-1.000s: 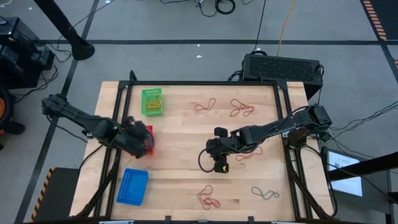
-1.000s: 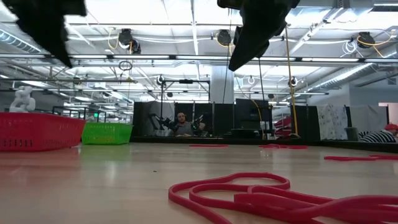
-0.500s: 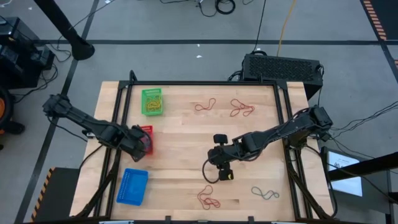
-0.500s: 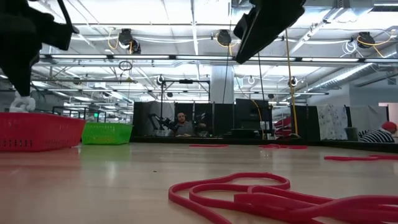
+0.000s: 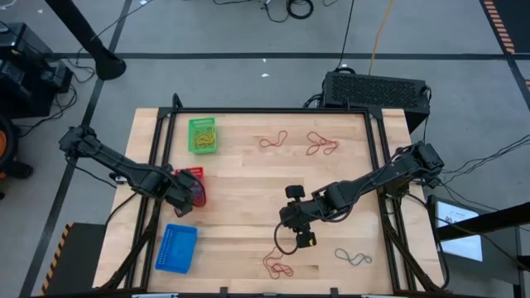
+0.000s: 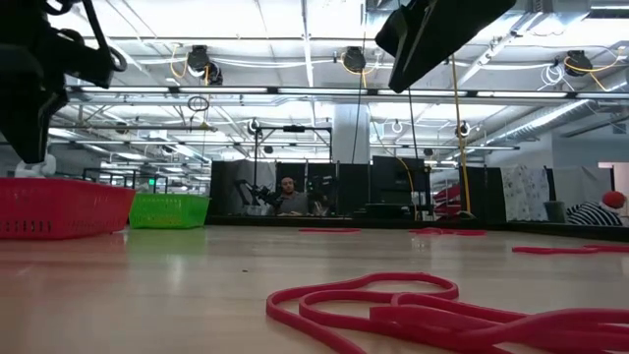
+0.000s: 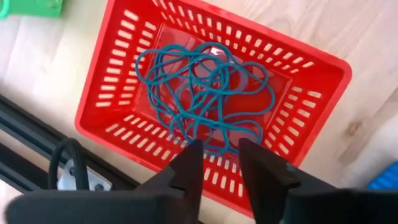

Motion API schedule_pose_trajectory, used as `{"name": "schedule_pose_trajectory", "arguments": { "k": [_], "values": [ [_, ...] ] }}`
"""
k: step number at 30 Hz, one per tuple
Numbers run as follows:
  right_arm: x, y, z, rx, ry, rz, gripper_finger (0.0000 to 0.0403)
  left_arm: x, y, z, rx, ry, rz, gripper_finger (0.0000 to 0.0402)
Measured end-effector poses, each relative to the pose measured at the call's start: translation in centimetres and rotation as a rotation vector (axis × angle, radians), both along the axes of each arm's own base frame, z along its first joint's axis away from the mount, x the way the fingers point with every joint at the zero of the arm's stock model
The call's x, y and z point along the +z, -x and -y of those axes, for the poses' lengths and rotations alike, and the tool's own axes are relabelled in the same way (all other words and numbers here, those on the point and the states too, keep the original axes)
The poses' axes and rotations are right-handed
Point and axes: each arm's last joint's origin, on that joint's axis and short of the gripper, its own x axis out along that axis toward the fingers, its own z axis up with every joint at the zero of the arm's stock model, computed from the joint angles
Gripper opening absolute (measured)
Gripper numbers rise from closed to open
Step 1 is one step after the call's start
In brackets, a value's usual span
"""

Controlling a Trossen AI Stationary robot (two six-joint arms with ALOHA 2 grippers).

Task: Sort rubber bands into baskets
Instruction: Put the blue rubber band into the red bin, then put the red rubber band into the blue bin

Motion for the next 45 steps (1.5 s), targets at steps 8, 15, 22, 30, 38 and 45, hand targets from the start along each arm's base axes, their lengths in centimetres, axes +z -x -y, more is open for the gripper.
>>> {"name": "schedule_pose_trajectory", "arguments": {
  "k": [8,15,22,30,38,45],
  "values": [
    [0.0,0.0,0.0,-0.005,-0.007,-0.003,0.0112,1.3,-0.5,0.1,-0.102,-0.002,0.024,0.0169],
    [0.0,0.0,0.0,-0.054,-0.038,-0.008,0.0112,5.4,-2.0,0.5,-0.14,0.052,0.182,0.0173],
    [0.0,0.4,-1.0,-0.149,-0.114,-0.023,0.0112,7.4,-5.5,3.6,-0.372,0.089,0.641,0.0173],
    [0.1,1.9,-4.4,-0.201,-0.144,0.004,0.0112,6.7,-9.9,8.7,-0.704,0.01,0.928,0.0173],
    [0.2,3.0,-6.5,-0.223,-0.209,0.01,0.0112,2.4,-15.0,12.7,-0.821,-0.059,1.089,0.0173],
    [0.2,3.5,-7.4,-0.221,-0.187,0.032,0.0112,-0.2,-19.8,15.6,-0.889,-0.09,1.032,0.0173]
  ]
}}
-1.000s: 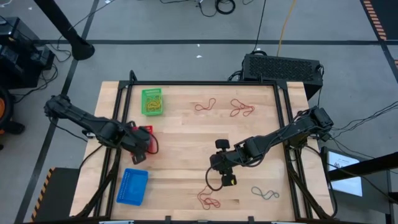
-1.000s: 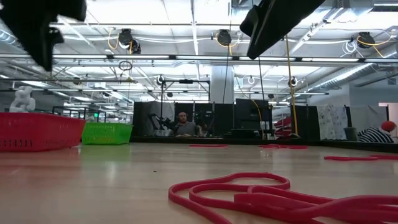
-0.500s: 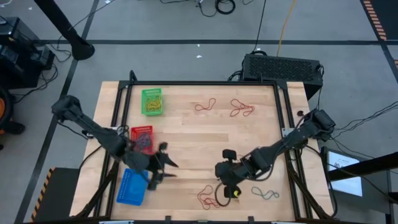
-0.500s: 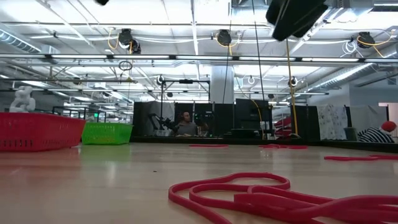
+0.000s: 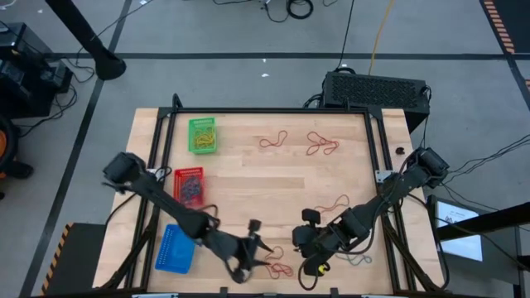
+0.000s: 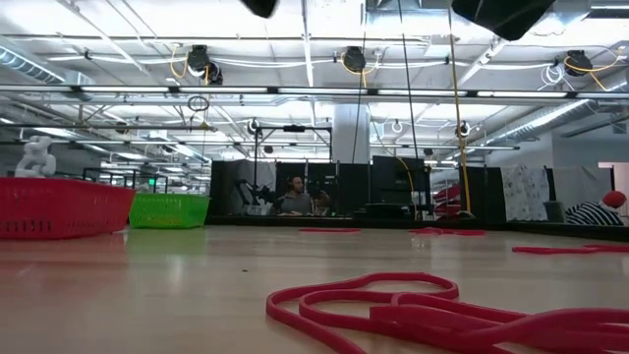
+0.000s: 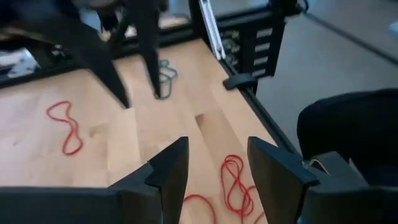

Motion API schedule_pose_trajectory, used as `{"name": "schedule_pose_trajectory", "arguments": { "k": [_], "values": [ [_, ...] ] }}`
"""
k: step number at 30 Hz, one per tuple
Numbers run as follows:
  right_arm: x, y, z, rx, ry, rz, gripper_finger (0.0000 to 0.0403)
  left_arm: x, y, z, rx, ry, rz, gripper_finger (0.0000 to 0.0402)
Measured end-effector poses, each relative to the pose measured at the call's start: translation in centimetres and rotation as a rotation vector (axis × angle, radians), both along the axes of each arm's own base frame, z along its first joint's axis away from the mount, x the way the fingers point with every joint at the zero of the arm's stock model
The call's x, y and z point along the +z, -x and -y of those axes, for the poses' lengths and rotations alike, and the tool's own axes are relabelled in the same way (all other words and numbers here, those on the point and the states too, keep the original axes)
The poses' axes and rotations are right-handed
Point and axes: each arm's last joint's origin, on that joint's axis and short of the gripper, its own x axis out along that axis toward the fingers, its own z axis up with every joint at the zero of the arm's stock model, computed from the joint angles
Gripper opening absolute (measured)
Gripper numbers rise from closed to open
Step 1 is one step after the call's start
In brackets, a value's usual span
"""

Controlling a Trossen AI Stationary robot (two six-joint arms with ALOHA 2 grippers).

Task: Sort rubber bands into baskets
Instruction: Put the red rubber band into the blue bin

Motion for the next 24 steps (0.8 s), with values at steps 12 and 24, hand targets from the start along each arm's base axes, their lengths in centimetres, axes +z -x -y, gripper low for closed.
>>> {"name": "schedule_pose_trajectory", "arguments": {
  "k": [12,24],
  "values": [
    [0.1,1.2,-1.5,-0.045,0.044,0.05,0.0112,-3.6,-4.9,3.0,0.12,-0.015,-0.281,0.0173],
    [0.2,2.3,-2.6,-0.067,0.18,0.137,0.0112,-9.6,-5.3,3.6,0.161,0.001,-0.414,0.0173]
  ]
}}
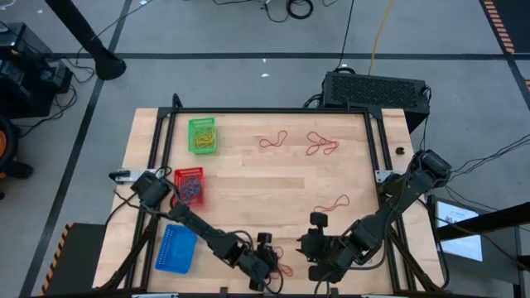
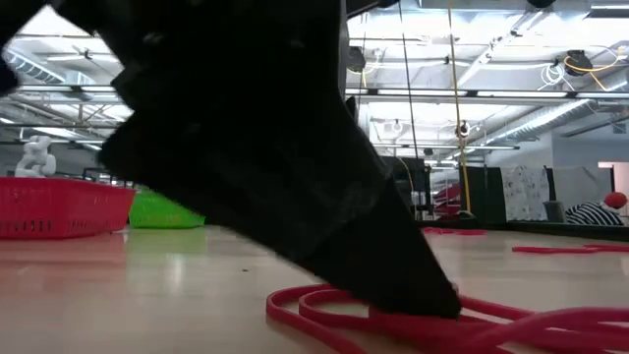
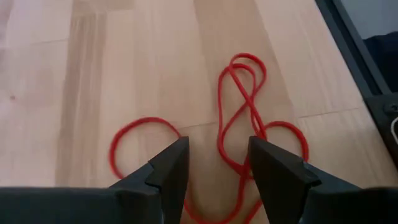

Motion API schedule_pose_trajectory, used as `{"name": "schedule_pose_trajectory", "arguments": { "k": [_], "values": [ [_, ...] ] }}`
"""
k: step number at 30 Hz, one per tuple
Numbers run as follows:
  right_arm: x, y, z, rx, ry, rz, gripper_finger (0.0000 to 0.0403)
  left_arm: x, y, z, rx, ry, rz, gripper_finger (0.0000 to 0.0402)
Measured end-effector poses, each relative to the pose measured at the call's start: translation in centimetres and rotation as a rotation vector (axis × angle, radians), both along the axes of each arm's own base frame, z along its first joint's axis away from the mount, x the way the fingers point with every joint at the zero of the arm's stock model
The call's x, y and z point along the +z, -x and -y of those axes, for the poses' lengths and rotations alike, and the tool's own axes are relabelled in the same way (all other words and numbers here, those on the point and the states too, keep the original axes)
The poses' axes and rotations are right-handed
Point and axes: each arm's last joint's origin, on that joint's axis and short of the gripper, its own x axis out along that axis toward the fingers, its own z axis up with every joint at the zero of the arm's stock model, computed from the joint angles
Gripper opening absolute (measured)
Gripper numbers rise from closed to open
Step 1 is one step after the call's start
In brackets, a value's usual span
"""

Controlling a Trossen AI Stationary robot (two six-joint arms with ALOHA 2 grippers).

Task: Sort rubber bands into baskets
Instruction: Put the red rubber band into the blue bin

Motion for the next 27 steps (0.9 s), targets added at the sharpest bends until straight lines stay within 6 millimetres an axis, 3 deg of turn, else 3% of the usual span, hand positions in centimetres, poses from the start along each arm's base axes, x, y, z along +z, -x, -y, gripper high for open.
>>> {"name": "schedule_pose_trajectory", "arguments": {
  "k": [5,8,15,21,27],
  "values": [
    [0.0,-0.2,0.3,0.006,0.029,0.005,0.0112,-0.2,0.0,0.0,-0.001,0.0,-0.003,0.0169],
    [0.0,-0.2,0.3,0.008,0.033,0.006,0.0112,-0.2,0.0,0.0,-0.003,-0.002,-0.002,0.0147],
    [0.0,-0.2,0.3,0.008,0.028,0.005,0.0112,0.1,0.1,0.2,-0.031,-0.039,0.017,0.0022],
    [0.0,-0.2,0.2,0.013,0.021,0.0,0.0112,4.6,0.9,1.3,-0.034,-0.081,0.196,0.0004],
    [0.0,-0.2,0.2,0.01,0.011,-0.004,0.0112,8.6,3.0,1.0,-0.013,-0.149,0.195,0.0003]
  ]
}}
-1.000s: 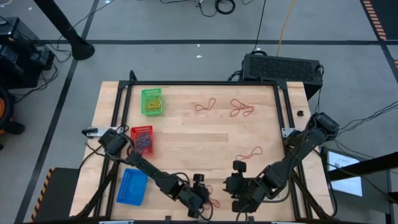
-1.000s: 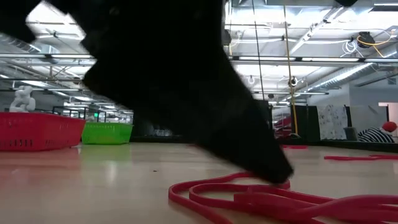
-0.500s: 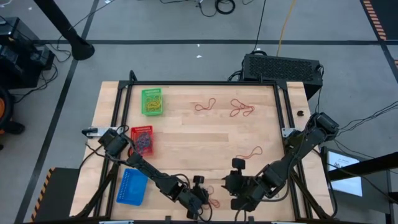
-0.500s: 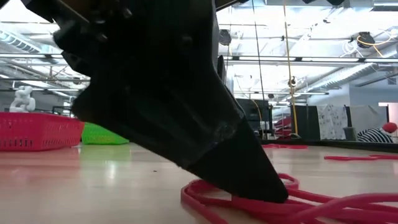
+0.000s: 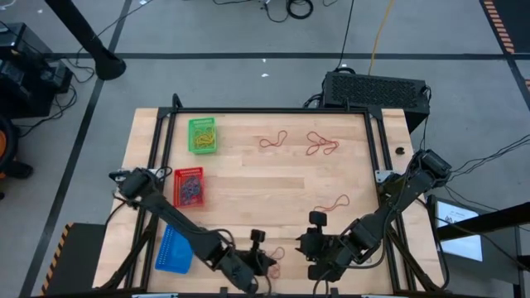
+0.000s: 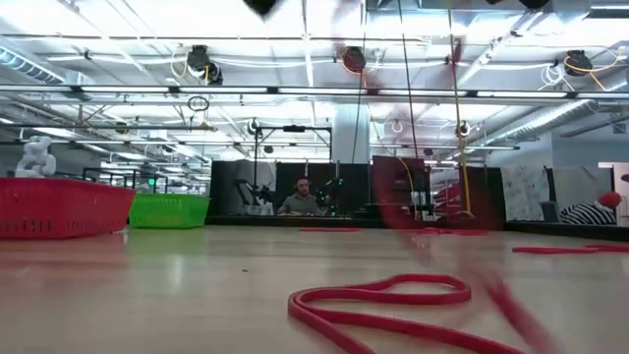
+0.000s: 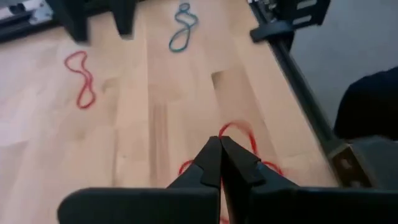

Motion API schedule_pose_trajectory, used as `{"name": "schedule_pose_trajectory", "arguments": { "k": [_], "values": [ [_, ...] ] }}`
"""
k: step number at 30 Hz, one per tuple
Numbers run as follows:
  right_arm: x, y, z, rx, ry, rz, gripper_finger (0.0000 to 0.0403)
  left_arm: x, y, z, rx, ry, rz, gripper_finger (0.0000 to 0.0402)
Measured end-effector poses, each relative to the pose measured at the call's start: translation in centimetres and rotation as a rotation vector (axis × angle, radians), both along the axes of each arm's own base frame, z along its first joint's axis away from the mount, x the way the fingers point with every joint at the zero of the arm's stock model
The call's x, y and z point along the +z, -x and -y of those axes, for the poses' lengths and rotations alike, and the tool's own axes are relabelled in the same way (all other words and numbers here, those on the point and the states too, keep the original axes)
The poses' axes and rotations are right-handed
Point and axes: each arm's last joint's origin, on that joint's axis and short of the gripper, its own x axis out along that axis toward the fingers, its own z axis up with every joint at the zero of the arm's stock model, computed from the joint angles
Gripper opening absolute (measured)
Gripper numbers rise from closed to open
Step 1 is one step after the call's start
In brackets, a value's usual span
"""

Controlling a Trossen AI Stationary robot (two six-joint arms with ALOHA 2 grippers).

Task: Sort rubber bands into baskets
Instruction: Put the red rubber band into the blue bin

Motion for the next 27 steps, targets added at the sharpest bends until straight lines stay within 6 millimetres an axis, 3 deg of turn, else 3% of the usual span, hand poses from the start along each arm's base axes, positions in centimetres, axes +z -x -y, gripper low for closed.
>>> {"name": "schedule_pose_trajectory", "arguments": {
  "k": [8,16,27],
  "values": [
    [0.0,0.0,0.0,-0.005,-0.007,-0.003,0.0112,4.7,4.8,-0.7,0.034,-0.026,-0.105,0.0002],
    [0.0,0.0,0.0,-0.007,-0.005,-0.001,0.0112,9.8,11.8,-2.2,0.132,0.069,-0.219,0.0002],
    [0.1,-0.1,0.0,-0.011,-0.009,0.012,0.0112,12.5,19.0,-5.8,0.408,0.227,-0.535,0.0002]
  ]
}}
